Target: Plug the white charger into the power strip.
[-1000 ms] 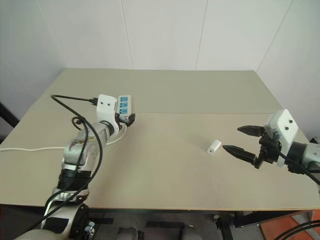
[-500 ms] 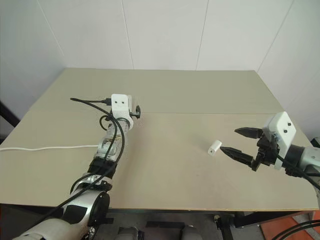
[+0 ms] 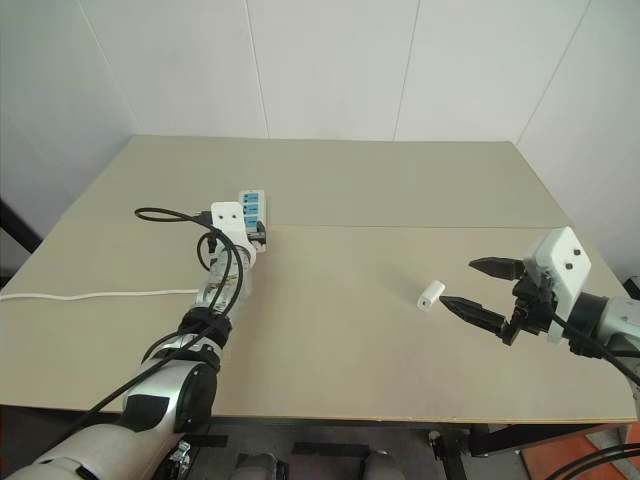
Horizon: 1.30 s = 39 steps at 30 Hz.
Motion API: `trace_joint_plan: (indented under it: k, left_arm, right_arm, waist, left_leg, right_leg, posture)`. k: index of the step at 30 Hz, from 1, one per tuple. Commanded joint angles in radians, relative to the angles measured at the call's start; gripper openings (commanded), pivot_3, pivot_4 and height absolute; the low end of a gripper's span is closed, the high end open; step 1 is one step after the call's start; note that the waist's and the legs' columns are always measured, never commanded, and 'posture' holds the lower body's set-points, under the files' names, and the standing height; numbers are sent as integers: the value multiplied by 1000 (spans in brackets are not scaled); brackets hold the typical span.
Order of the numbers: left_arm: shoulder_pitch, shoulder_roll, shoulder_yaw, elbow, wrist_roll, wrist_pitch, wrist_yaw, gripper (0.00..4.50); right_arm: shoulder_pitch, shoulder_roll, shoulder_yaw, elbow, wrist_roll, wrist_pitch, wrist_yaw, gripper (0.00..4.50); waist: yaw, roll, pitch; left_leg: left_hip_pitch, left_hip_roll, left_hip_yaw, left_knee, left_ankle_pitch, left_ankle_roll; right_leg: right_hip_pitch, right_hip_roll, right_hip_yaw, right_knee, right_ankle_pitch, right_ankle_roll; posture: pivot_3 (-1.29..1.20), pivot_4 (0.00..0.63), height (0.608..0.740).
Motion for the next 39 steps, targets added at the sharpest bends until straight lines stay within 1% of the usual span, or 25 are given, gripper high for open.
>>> trace_joint_plan:
  k: [1,8,20,23,25,31,33,35,37,39]
  left_arm:
    - [-38,-6,13,51,-17,-37,-13,4500]
    - [-53,-6,13,127,-15,-77,-35,4500]
    - [-48,4,11,184,-14,-98,-86,4500]
    - [-48,5,13,190,-15,-90,-95,3953]
    - [-48,6,13,193,-16,-90,-99,3346]
    - [-48,13,10,195,-14,-94,-120,3293]
    - [-40,19,-12,181,-8,-91,-204,3293]
    - [-14,31,-66,135,10,-109,-373,3293]
    - [10,45,-108,98,29,-139,-465,3293]
    - [53,74,-149,14,16,-148,-645,3293]
  right_arm:
    - [-10,-11,-51,-38,29,-3,-8,4478]
    - [-2,-10,-61,-52,48,2,-17,4478]
    - [3,-2,-63,-71,63,8,-35,4478]
    - [3,-5,-64,-73,69,9,-41,4500]
    - [1,-7,-65,-73,73,10,-45,4500]
    - [-1,-12,-67,-75,85,15,-54,4500]
    - [-1,-12,-68,-75,87,15,-55,4500]
    - [2,-10,-73,-75,87,16,-57,4500]
    - [4,-9,-76,-74,88,17,-57,4500]
    - [6,-9,-77,-73,86,15,-57,4500]
  waist:
    - [0,0,0]
    - [0,0,0]
    - [0,0,0]
    - [0,0,0]
    - [0,0,0]
    - [0,0,0]
    - [0,0,0]
    - [0,0,0]
    - [1,0,0]
    - [2,0,0]
  left_leg:
    - [0,0,0,0,0,0]
    - [0,0,0,0,0,0]
    - [1,0,0,0,0,0]
    - [1,0,0,0,0,0]
    - [1,0,0,0,0,0]
    - [2,0,0,0,0,0]
    - [2,0,0,0,0,0]
    - [2,0,0,0,0,0]
    - [1,0,0,0,0,-1]
    - [1,0,0,0,0,-1]
  right_leg:
    - [0,0,0,0,0,0]
    - [0,0,0,0,0,0]
    - [1,0,0,0,0,0]
    - [1,0,0,1,0,0]
    - [1,0,0,0,0,0]
    - [2,0,0,0,0,0]
    - [2,0,0,1,0,0]
    - [2,0,0,1,0,0]
    - [2,0,0,0,0,0]
    - [1,0,-1,0,0,0]
  posture:
    - [0,150,740]
    - [0,150,740]
    - [0,150,740]
    - [0,150,740]
    - [0,150,740]
    - [0,150,740]
    - [0,150,740]
    - [0,150,740]
    - [0,150,740]
    - [0,150,740]
